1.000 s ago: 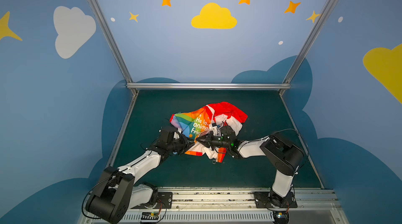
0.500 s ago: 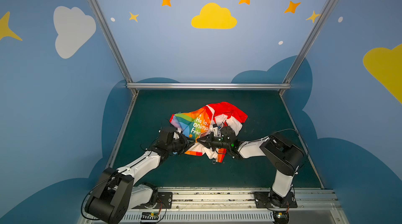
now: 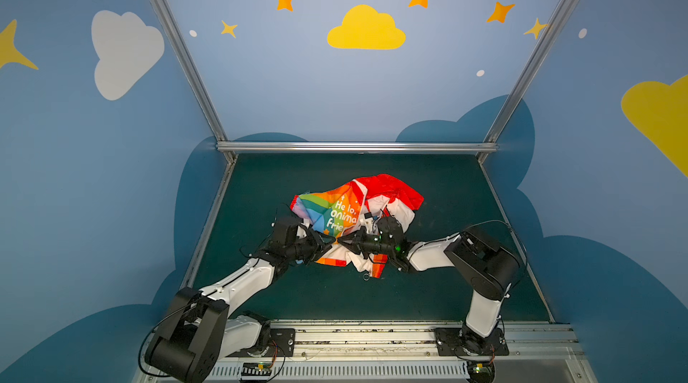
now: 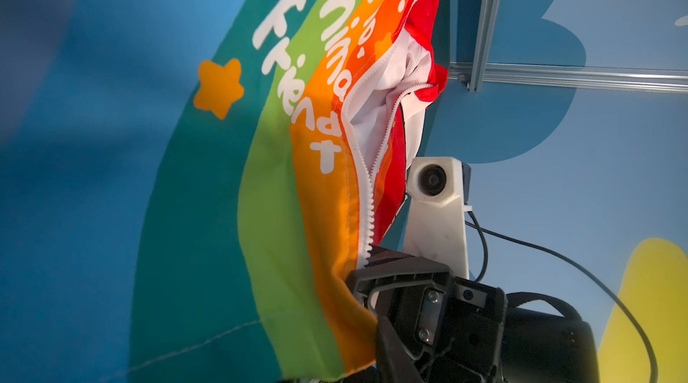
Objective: Zip up the jacket
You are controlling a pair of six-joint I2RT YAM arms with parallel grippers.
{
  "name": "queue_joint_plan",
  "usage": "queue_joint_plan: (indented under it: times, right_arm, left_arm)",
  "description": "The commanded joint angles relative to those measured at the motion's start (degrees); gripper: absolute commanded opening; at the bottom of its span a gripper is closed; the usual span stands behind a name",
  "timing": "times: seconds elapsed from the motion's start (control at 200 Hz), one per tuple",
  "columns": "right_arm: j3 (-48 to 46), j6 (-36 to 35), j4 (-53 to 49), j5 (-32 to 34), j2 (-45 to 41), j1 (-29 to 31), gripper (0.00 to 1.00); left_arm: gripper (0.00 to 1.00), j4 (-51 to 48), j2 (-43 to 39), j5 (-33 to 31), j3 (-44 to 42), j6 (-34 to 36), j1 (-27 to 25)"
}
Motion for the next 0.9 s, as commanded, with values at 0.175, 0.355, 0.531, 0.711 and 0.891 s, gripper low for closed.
queue_joint_plan:
  times: [0.175, 0.355, 0.531, 0.711, 0.891]
  right_arm:
    - [1.1, 0.2, 0.1, -0.9, 1.5, 0.1, 0.00]
    - [2.4, -0.4, -0.9, -2.0, 1.9, 0.1, 0.00]
    - [3.1, -1.1, -1.9, -2.6, 2.2, 0.1, 0.00]
    - [4.1, -1.0, -1.6, -3.4, 3.1, 0.0, 0.00]
    - [4.6, -1.2, -1.1, -4.0, 3.3, 0.0, 0.00]
  left_arm:
    - [0.37, 1.0, -0.8, 0.2, -0.4, 0.1, -0.1]
    - [0.36, 1.0, -0.6, 0.3, -0.6, 0.5, -0.2]
    - [0.31, 0.9, -0.6, 0.6, -0.8, 0.6, -0.2]
    - [0.22, 0.8, -0.5, 0.7, -1.1, 0.6, -0.3]
    - [0.06, -0.4, -0.3, 0.3, -1.1, 0.8, -0.2]
